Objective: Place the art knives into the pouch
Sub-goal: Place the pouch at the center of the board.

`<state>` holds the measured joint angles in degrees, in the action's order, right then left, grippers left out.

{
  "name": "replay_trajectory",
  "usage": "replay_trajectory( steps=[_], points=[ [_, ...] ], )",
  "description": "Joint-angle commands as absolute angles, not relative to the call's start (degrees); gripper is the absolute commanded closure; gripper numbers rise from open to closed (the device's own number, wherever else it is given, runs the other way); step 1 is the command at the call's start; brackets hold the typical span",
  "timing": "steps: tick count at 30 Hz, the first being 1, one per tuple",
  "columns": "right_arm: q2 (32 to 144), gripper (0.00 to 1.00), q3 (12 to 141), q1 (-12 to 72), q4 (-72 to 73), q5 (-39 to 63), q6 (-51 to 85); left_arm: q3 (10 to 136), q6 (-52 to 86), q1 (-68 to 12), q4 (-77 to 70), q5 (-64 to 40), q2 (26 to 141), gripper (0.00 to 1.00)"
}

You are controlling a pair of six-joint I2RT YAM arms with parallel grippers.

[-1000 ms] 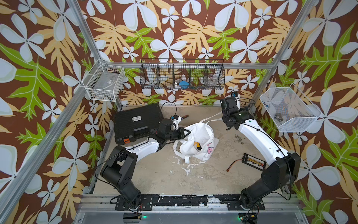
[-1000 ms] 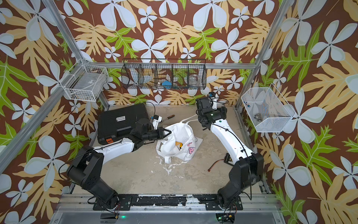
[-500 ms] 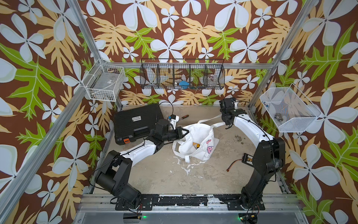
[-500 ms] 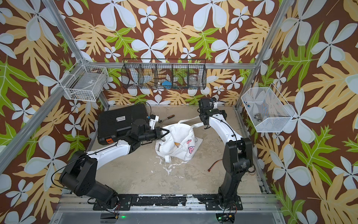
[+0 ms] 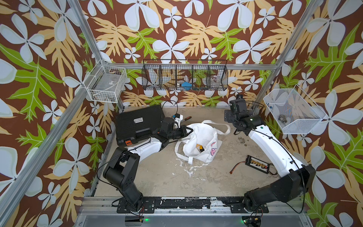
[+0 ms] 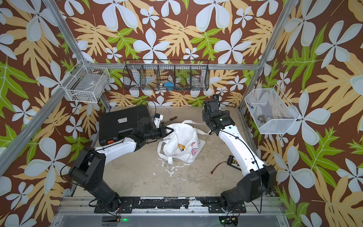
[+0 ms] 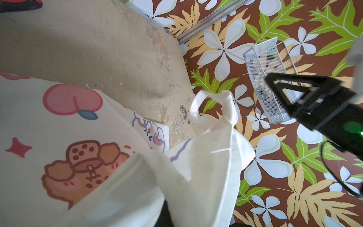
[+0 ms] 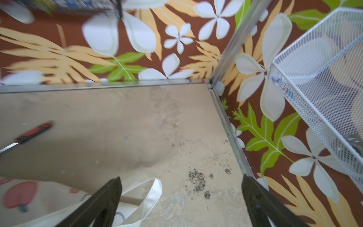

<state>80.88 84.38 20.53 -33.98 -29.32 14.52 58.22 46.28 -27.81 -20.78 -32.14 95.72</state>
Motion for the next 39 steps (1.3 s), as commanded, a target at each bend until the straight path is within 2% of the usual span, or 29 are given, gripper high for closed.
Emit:
replay_trajectory(
  steps=[1,4,7,11,15,19,22,26,29,30,31,32,34,39],
  points=[
    [75.8,0.00,80.2,22.0,-32.2,-16.9,17.1,59.1,44.9,-27.5,-20.1,-31.9,96.6,1.00],
    [69.2,0.00,72.3,23.9,-29.3,-7.1,20.9,59.8,44.7,-27.3,-19.8,-31.6,97.4,1.00],
    [64.6,0.00,65.7,27.2,-28.1,-3.5,25.3,60.2,44.8,-27.3,-20.0,-31.5,97.9,1.00],
    [63.6,0.00,61.4,32.3,-27.3,-3.9,31.1,60.2,44.9,-27.3,-20.6,-31.5,98.3,1.00],
    [67.8,0.00,60.4,37.1,-28.2,-6.7,35.1,59.6,45.2,-27.3,-21.6,-31.7,98.2,1.00],
    [70.5,0.00,61.2,42.2,-30.0,-13.5,38.3,59.3,45.2,-27.3,-21.9,-32.0,97.9,1.00],
    [71.9,0.01,61.0,42.6,-31.6,-15.2,39.5,59.0,45.3,-27.3,-22.2,-32.1,97.5,1.00],
    [73.4,0.09,58.6,42.6,-30.5,-15.4,40.6,59.0,45.3,-27.3,-22.2,-32.2,96.9,1.00],
    [75.8,0.11,57.5,42.6,-29.9,-14.8,41.3,58.9,45.3,-27.3,-22.2,-32.3,96.7,1.00],
    [76.7,0.15,57.6,42.6,-29.6,-14.7,41.1,58.8,45.3,-27.3,-22.3,-32.3,96.7,1.00],
    [77.5,0.24,57.8,42.6,-29.5,-15.0,40.9,58.7,45.3,-27.3,-22.3,-32.4,96.7,1.00],
    [77.7,0.42,58.3,42.6,-29.8,-15.8,40.5,58.6,45.4,-27.3,-22.3,-32.5,96.7,1.00],
    [76.9,0.99,59.8,42.6,-30.4,-17.8,39.1,58.4,45.3,-27.3,-22.1,-32.4,96.3,1.00],
    [72.4,1.00,62.8,40.8,-31.3,-21.8,35.1,58.5,45.1,-27.2,-20.3,-31.4,93.9,1.00]
  ],
)
